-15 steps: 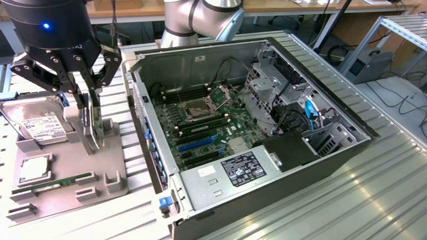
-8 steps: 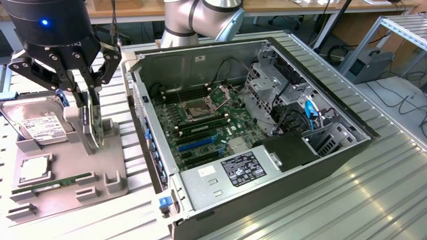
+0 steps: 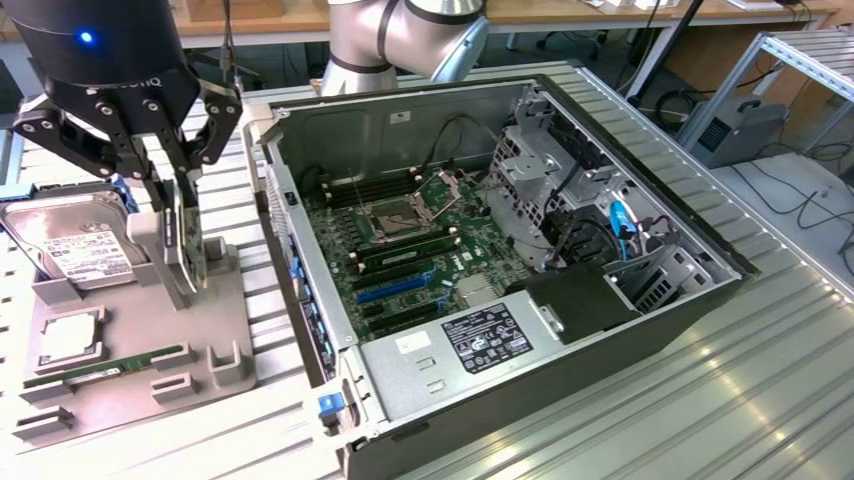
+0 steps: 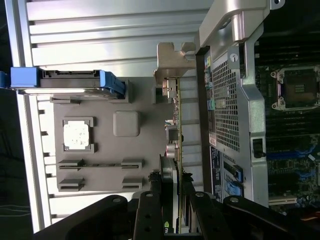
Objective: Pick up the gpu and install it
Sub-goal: 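Pick up the gpu and move the gpu toward the slot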
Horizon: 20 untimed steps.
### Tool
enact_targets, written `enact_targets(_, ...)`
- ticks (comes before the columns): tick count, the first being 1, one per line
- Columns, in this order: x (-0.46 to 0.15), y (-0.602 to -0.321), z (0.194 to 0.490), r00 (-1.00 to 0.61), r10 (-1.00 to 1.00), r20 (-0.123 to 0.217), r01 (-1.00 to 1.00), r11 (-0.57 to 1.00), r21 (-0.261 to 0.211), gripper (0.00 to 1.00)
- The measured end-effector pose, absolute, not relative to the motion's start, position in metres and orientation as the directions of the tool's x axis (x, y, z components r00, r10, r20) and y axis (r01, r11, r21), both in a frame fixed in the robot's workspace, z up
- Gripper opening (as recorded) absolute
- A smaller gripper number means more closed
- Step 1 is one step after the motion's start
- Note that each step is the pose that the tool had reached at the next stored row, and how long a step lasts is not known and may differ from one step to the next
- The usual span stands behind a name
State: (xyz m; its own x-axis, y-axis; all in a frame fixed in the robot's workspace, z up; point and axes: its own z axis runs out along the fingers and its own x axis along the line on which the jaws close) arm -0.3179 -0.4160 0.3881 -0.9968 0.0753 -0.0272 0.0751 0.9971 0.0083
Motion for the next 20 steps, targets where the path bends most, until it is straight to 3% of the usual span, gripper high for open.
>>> enact_targets(20,-0.318,-0.416,0.399,-0.997,0.075,-0.027,0.075,0.997,0.008,0.27)
